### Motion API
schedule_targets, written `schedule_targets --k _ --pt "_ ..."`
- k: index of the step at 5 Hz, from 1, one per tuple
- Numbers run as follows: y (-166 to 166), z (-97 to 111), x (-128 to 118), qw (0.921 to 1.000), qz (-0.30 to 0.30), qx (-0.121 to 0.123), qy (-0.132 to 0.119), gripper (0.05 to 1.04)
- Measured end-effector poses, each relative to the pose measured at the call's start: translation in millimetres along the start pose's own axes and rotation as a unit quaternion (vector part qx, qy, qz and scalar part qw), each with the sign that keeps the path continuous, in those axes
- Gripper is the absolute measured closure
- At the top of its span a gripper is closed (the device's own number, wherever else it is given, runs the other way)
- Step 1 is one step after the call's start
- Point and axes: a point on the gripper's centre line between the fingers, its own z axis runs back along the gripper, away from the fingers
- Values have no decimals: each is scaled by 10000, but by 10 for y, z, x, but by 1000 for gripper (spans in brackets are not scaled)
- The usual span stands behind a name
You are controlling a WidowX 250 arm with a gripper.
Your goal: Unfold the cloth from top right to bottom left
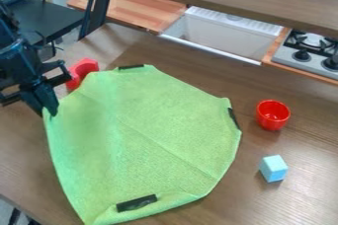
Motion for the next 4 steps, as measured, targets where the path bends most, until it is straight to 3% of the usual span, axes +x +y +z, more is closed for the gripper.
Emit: schedule_targets --k 2,3,4 --pt "44 51 -67 9998 -85 138 133 1002" --pt "48 79 -72 9992 -175 340 -140 846" --pt "-43 56 -64 9969 -450 481 -440 576"
